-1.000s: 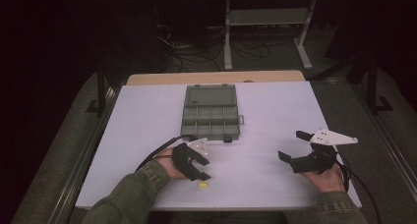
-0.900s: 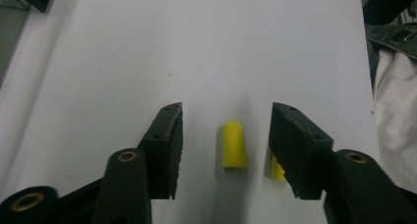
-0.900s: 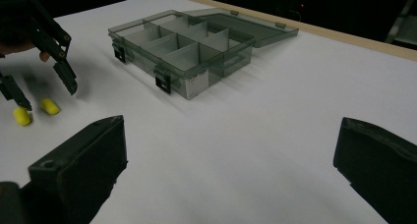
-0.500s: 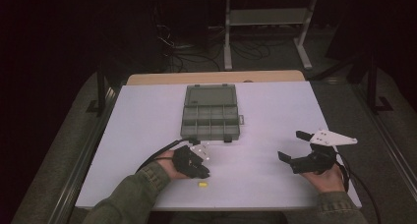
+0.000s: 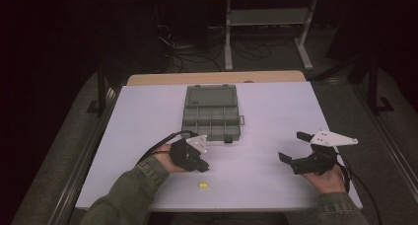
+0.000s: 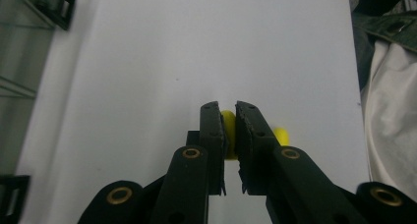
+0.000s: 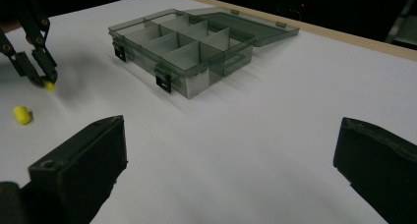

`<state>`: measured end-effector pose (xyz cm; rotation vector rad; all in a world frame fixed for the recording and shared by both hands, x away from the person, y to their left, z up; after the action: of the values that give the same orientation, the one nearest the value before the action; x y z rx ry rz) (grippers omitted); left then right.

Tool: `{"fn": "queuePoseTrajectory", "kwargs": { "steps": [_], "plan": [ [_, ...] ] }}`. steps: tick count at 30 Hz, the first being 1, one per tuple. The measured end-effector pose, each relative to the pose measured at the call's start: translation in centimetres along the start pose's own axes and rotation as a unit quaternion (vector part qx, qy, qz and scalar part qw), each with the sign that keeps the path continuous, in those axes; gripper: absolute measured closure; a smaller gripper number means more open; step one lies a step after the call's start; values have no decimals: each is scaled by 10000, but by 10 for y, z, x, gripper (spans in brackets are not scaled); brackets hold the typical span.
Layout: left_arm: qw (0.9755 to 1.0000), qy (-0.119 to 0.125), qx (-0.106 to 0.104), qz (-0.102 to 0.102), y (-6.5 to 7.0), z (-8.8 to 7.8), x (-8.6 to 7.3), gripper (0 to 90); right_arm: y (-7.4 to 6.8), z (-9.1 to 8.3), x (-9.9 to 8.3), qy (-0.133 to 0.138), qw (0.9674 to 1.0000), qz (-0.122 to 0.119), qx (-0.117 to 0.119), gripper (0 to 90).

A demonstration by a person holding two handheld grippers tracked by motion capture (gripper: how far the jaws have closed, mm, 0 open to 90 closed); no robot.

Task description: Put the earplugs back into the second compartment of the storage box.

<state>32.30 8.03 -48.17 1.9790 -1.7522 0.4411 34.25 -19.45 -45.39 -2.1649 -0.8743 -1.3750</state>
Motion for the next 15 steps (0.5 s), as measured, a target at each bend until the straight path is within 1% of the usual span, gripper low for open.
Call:
{"fn": "queuePoseTrajectory", "kwargs": {
  "steps": [3,4,5,6,7,8,10,11,12,13,14,15],
  "plan": [
    [10000,73,61,7,-5,-12,4,825,0,0,0,-10,10000,-4,-1,0],
    [9998,113,132,24,-9,-20,8,825,0,0,0,-6,10000,7,3,0],
    [9998,113,132,24,-9,-20,8,825,0,0,0,-6,10000,7,3,0],
    [9997,151,201,27,-13,-27,12,825,0,0,0,-9,10000,9,9,0],
    [9997,151,201,27,-13,-27,12,825,0,0,0,-9,10000,9,9,0],
    [9996,182,223,51,-15,-30,15,825,-1,0,0,-14,10000,3,11,0],
    [9994,219,265,21,-20,-39,20,824,0,0,0,-5,10000,-2,2,0],
    [9994,219,265,21,-20,-39,20,823,0,0,0,-5,10000,-2,2,0],
    [9993,198,317,30,-26,-45,22,823,0,0,0,-9,10000,1,-5,0],
    [9993,198,317,30,-26,-45,22,823,0,0,0,-9,10000,1,-5,0],
    [9991,196,361,37,-30,-49,25,824,0,0,0,-15,10000,-6,-9,0],
    [9991,196,361,37,-30,-49,25,824,0,0,0,-15,10000,-6,-9,0]
  ]
}}
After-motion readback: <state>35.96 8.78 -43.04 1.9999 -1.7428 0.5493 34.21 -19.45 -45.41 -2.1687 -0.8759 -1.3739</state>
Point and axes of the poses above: each handheld gripper's, and its own axes: z roughly forward along the jaws, x roughly out of its top, y roughly to its right, the point moved 10 cm from there along z, roughly forward along the jaws, and after that the axes turned 3 degrees about -z, right-handed, at the moved point
